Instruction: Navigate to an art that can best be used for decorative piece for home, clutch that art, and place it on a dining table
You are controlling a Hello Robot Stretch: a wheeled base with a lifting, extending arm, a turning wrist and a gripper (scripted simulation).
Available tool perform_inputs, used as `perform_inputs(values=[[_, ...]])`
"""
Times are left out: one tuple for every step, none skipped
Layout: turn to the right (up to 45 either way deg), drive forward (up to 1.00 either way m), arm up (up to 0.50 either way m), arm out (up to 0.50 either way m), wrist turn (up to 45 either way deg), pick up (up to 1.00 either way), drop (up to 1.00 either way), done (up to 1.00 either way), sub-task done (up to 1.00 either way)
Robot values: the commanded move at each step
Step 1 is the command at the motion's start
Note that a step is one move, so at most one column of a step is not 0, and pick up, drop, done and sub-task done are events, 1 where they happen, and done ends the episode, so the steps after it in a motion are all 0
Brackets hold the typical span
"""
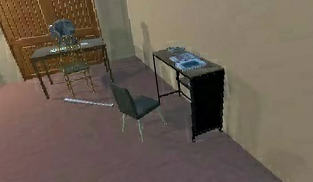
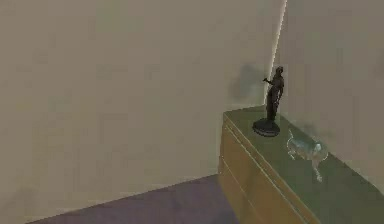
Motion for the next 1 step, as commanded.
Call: perform_inputs(values=[[30.0, 0.0, 0.0, 0.0, 0.0, 0.0, 0.0, 0.0, 0.0]])
